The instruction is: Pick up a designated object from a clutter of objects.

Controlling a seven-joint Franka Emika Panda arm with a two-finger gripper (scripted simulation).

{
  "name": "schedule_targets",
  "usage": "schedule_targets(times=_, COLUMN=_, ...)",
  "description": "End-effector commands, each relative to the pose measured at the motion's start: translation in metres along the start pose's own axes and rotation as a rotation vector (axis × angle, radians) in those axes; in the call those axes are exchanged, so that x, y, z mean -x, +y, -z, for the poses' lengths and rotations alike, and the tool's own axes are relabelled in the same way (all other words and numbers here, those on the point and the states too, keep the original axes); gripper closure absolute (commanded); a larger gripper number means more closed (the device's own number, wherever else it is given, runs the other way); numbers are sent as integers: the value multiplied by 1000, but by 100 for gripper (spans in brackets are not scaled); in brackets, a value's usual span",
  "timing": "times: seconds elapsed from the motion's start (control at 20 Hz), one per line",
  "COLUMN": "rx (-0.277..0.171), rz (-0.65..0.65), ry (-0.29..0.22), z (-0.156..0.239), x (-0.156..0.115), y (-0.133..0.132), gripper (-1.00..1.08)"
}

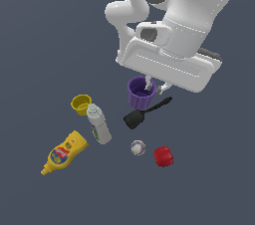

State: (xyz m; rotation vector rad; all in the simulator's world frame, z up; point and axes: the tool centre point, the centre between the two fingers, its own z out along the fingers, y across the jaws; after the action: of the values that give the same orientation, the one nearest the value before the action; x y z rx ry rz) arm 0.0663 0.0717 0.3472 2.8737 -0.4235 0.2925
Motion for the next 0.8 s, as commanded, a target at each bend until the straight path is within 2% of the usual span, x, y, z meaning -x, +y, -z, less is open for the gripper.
schedule_targets(times=0.0, rx=-1, rz=1, ry=0, z=25, x=-9, y=14, gripper=108)
schedule_targets(times=0.35, rx=1, rz=-1, ry=1, z=72, x=-29, y=43, gripper=108)
schedule_targets(times=0.75, rx=3, rz=-2, ry=2, z=93, x=-39, y=55, gripper=108)
